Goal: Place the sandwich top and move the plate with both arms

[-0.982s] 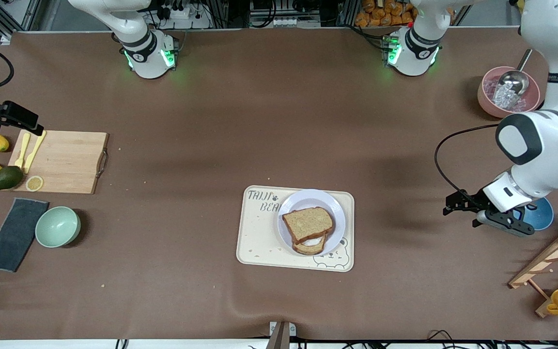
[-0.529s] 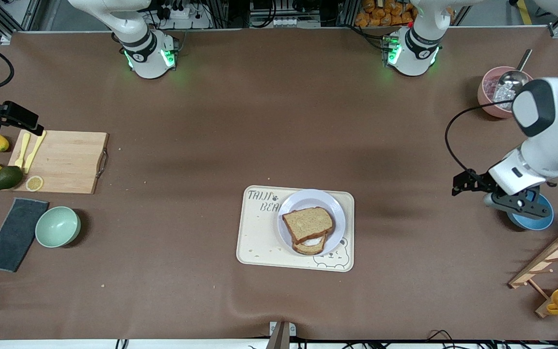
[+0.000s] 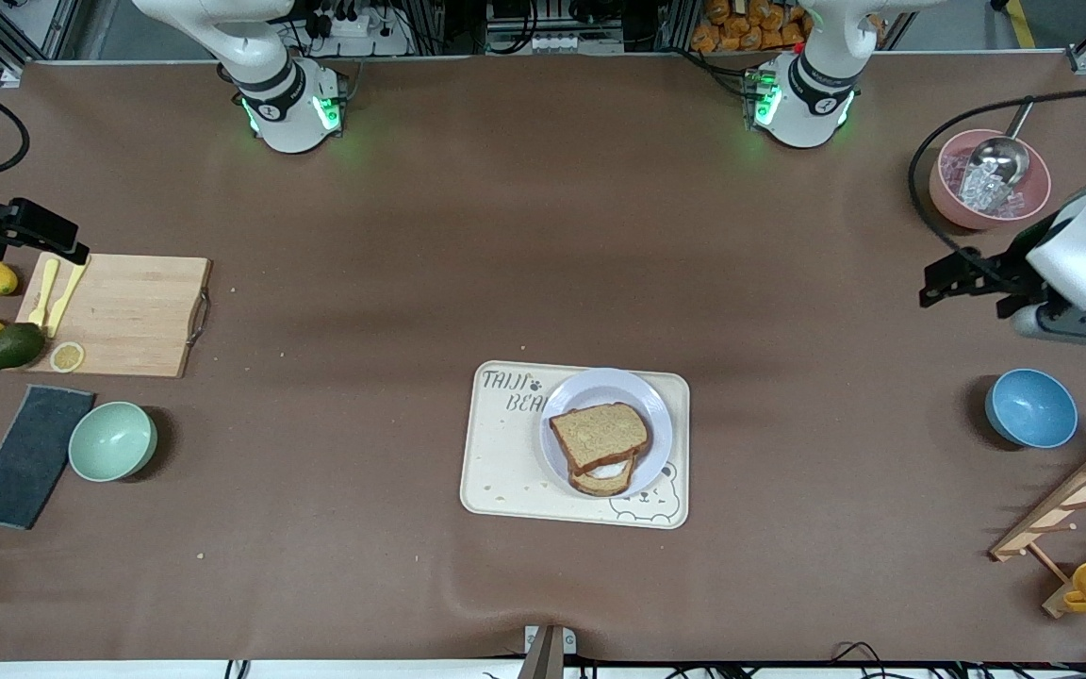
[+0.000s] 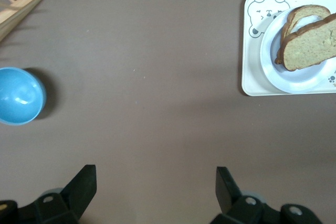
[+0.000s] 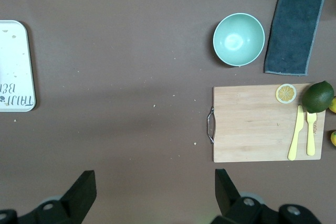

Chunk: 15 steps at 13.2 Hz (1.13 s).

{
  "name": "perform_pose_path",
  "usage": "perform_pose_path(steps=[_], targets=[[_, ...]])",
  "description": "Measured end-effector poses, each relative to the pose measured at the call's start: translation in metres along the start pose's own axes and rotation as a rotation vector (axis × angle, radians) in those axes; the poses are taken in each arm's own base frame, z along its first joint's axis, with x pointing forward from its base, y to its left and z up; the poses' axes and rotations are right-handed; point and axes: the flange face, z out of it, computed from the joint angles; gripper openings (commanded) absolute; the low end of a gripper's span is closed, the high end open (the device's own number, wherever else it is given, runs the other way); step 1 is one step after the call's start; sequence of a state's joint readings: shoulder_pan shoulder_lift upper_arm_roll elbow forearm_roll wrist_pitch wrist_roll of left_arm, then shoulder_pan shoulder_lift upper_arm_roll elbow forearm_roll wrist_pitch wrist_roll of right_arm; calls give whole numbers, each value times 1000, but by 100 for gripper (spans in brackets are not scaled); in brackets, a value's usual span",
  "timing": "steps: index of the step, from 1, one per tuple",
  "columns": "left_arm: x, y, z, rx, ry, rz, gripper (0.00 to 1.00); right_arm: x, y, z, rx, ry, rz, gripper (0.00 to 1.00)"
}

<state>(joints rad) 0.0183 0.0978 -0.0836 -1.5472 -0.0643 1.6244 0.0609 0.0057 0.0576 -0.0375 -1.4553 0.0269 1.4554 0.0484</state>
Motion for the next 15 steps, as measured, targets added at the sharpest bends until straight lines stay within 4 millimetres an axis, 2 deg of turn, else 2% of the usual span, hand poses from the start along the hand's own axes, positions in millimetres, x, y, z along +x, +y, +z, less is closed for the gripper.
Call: perform_pose_path(steps=[2,4,6,11,15], targets=[[-10,0,-27,35,19,2,100,0,0,0,0,0,0,100],[-21,7,-44,44,27,13,100,0,0,0,1,-1,0,100],[-29,18,-50,44,7,29,100,0,0,0,1,-1,0,100],[-32,26,-62,45,4,41,100,0,0,0,2,-1,1,100],[-42,40,-67,45,-55,55,100,0,0,0,8,-1,0,100]])
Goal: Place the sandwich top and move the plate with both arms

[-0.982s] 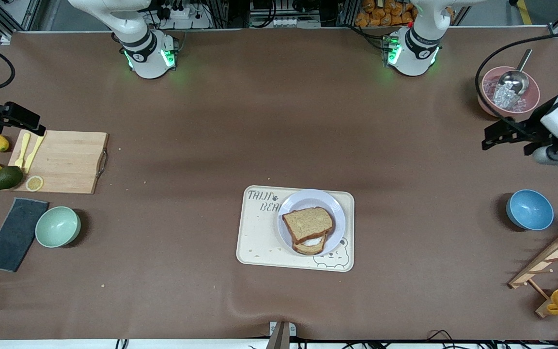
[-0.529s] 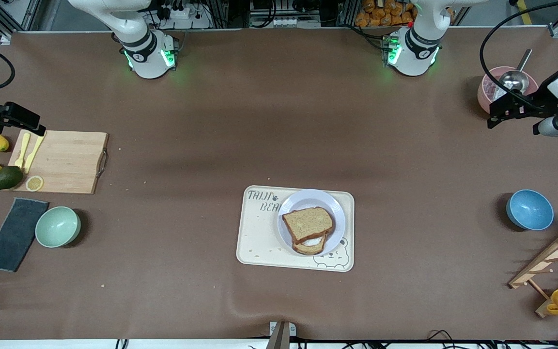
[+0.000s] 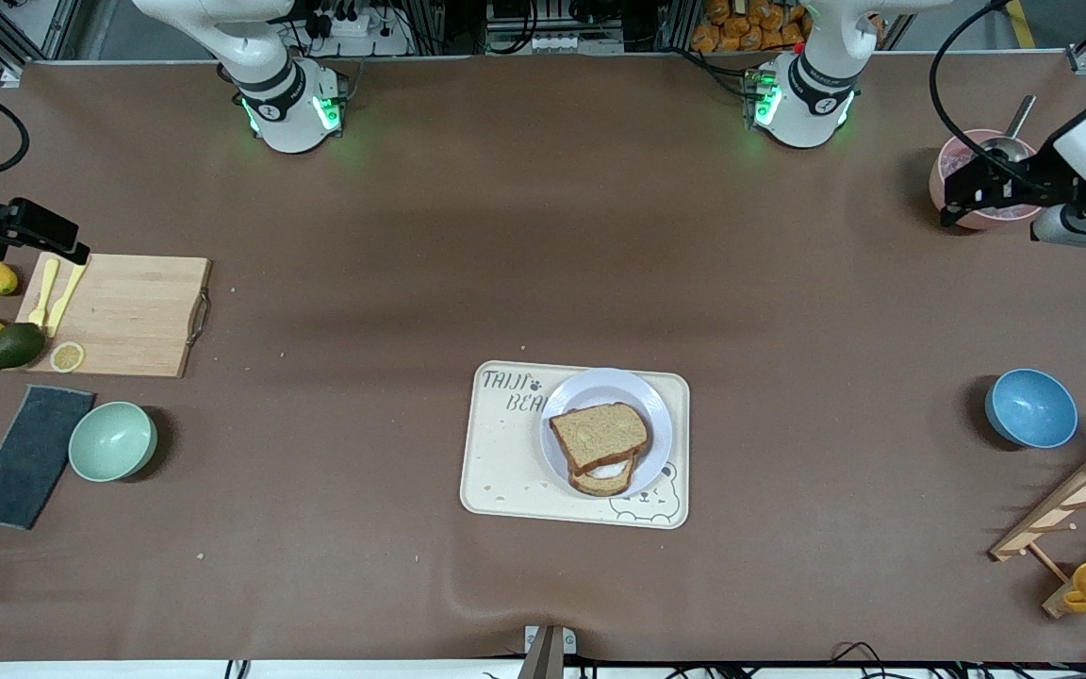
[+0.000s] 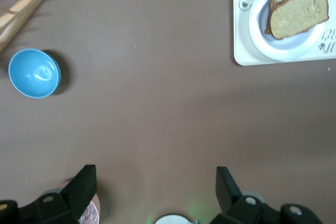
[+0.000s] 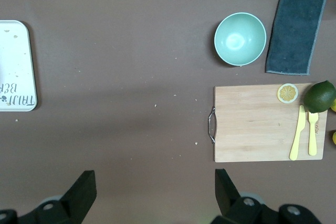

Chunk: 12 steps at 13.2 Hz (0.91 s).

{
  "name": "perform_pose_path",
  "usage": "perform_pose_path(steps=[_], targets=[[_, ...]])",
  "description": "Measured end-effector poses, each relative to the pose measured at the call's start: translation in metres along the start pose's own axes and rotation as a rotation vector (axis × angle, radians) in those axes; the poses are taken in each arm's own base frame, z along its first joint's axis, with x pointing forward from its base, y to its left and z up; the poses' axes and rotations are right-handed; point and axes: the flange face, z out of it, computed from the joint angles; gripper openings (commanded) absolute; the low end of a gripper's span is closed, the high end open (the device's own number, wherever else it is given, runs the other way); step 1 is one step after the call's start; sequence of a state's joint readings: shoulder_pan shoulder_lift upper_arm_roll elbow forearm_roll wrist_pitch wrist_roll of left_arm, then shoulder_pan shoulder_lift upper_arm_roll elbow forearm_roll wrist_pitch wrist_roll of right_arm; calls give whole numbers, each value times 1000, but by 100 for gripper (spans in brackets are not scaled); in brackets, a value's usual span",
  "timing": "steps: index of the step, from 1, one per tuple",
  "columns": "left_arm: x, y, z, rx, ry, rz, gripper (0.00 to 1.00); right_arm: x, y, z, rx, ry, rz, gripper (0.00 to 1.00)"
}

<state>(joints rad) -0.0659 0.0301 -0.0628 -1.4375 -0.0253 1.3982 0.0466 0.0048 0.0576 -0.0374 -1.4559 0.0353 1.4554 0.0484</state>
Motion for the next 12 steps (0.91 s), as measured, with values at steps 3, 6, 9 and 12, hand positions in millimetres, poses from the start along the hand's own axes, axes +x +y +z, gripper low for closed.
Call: perform_pose_path(steps=[3,6,9,12], targets=[[-4,3,-8,8,6,-29,100,0,0,0,2,0,0,100],[-5,3,-11,15,12,-97,100,0,0,0,2,-1,0,100],[-9,3,-17,26,26,-103,100,0,0,1,3,-1,0,100],[-7,9,-20,57,50,-90,100,0,0,1,6,-2,0,100]])
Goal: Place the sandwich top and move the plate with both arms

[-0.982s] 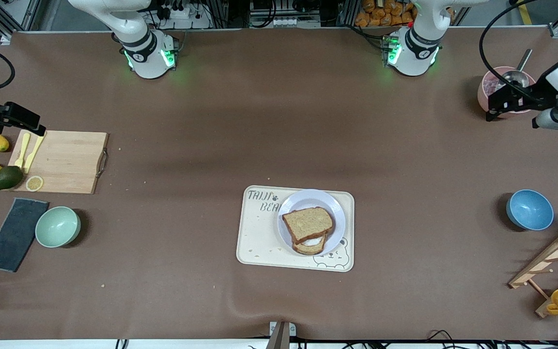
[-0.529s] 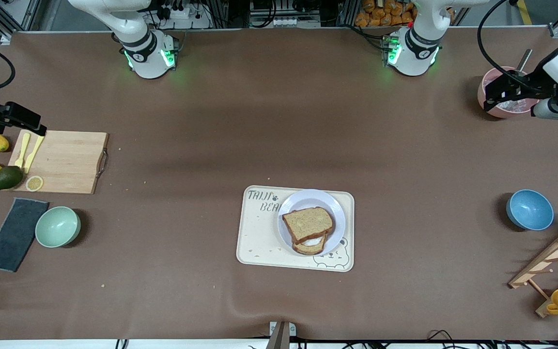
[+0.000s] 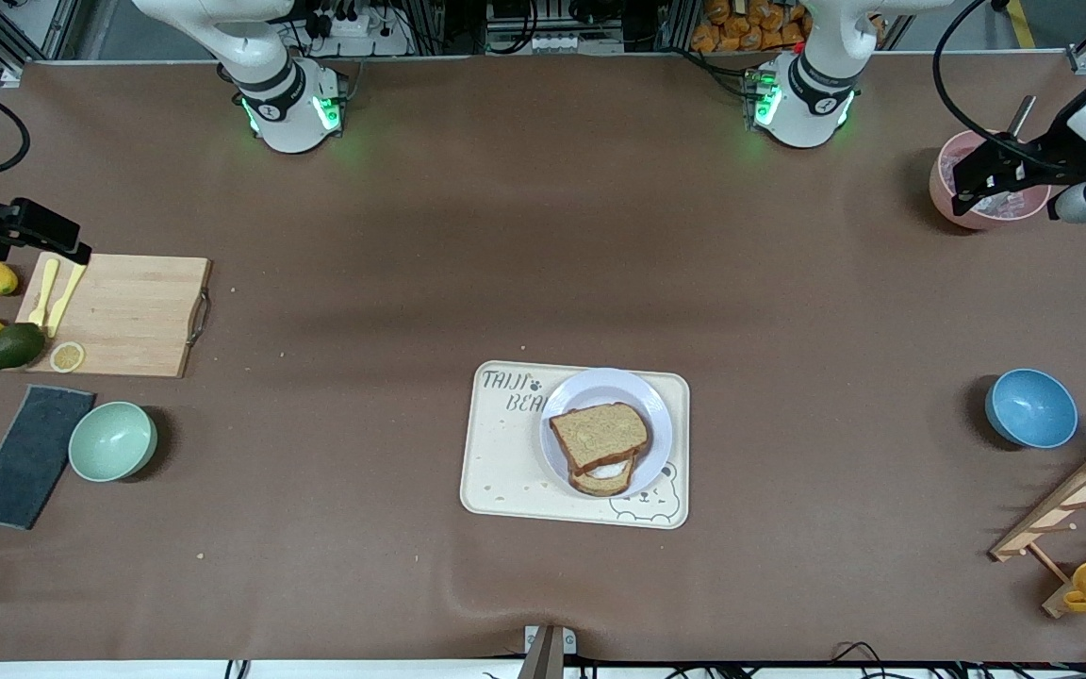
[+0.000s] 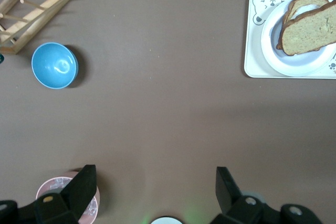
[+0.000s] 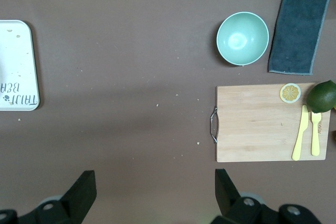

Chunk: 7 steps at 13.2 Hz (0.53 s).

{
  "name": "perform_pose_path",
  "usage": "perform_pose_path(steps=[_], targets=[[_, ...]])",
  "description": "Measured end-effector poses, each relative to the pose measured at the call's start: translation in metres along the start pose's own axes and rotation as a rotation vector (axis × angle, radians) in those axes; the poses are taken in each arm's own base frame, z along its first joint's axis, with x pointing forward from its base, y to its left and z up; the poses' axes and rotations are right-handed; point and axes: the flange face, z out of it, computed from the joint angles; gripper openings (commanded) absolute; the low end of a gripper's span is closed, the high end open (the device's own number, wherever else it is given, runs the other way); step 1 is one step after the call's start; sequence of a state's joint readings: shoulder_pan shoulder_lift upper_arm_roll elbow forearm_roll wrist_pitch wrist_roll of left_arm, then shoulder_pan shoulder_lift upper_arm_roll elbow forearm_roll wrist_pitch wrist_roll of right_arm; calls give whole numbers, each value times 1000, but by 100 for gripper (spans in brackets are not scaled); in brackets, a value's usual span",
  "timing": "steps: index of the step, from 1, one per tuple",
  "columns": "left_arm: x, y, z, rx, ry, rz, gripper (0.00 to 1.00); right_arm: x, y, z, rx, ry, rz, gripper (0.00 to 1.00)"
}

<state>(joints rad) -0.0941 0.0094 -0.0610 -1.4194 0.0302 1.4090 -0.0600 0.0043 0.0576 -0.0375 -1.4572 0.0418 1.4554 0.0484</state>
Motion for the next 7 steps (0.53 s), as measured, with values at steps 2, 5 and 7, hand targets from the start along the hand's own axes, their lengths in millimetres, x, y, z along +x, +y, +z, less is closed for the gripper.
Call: perform_pose_path(steps=[2,5,7], targets=[[0,1,0,2,3,24,100,0,0,0,2,0,0,100],[0,0,0,2,4,41,100,0,0,0,4,0,0,100],[0,0,0,2,4,41,100,0,0,0,6,0,0,100]])
